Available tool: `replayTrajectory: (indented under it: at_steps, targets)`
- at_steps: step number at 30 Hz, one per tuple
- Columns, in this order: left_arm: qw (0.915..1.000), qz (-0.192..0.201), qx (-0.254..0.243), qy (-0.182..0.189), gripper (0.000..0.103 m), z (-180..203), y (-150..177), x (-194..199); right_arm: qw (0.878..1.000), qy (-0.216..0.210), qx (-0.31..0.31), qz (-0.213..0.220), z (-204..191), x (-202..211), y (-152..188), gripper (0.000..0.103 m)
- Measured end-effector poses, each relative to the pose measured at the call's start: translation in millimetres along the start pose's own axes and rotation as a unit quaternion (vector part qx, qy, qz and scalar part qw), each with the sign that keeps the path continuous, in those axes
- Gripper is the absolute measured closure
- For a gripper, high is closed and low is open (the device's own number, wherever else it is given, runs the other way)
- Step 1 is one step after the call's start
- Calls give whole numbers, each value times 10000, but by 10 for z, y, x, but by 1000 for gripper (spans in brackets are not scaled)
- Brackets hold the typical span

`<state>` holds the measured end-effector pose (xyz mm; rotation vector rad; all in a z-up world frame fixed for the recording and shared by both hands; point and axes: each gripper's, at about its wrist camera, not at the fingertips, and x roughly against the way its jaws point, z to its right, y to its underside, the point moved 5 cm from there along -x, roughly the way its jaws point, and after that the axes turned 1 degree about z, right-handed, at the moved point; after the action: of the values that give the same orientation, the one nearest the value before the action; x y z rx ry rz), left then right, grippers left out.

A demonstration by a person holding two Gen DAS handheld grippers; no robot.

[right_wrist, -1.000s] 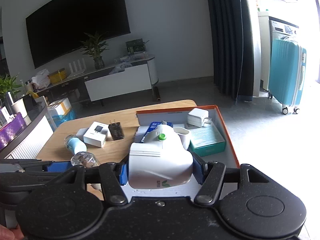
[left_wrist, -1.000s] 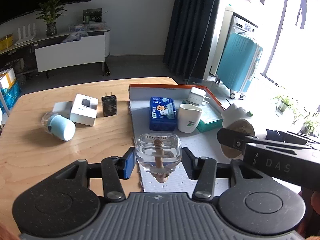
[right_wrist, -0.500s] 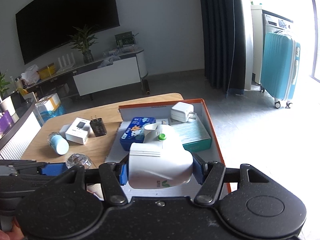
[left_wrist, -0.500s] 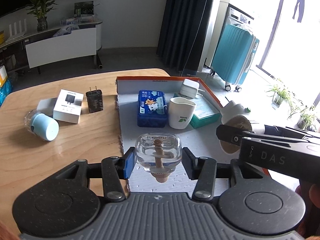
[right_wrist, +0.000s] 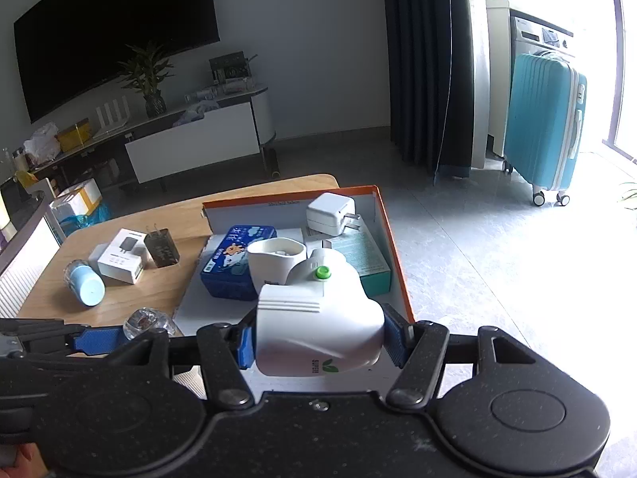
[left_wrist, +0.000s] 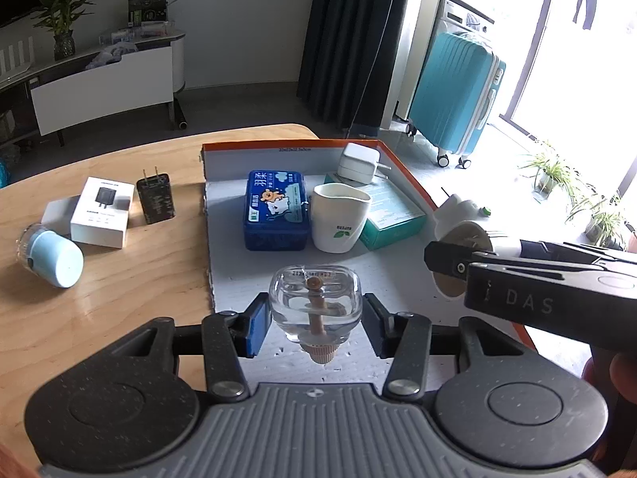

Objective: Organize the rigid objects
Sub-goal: 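Carry the glass bottle with the left tool while the right tool carries the diffuser to the tray, then release the glass bottle in the tray from the left tool while the right tool releases the diffuser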

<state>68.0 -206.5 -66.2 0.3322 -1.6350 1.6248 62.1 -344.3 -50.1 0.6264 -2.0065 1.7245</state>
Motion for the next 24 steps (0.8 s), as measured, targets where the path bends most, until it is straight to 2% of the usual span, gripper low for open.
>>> replayTrajectory:
  at_steps: [7, 9, 15, 21, 22, 24]
  targets:
    - [10000, -60, -22, 13, 53, 10, -6, -75, 10000, 47, -18, -71, 43, -121, -24, 30]
    - [10000, -89, -21, 20, 53, 8, -1, -98, 10000, 64, -36, 9, 51, -130, -44, 26]
    - [9998, -161, -9, 90, 53, 40, -1, -150, 9996, 124, -142, 193, 96, -90, -96, 26]
    - [9987, -198, 28, 464, 53, 156, -13, -180, 9985, 243, -289, 405, 144, -8, -151, 25]
    - [9985, -170, -4, 528, 52, 180, -15, -171, 9982, 252, -306, 445, 150, 8, -162, 24]
    - [9979, -120, -17, 643, 37, 204, -25, -145, 9978, 305, -307, 502, 153, 36, -185, 22]
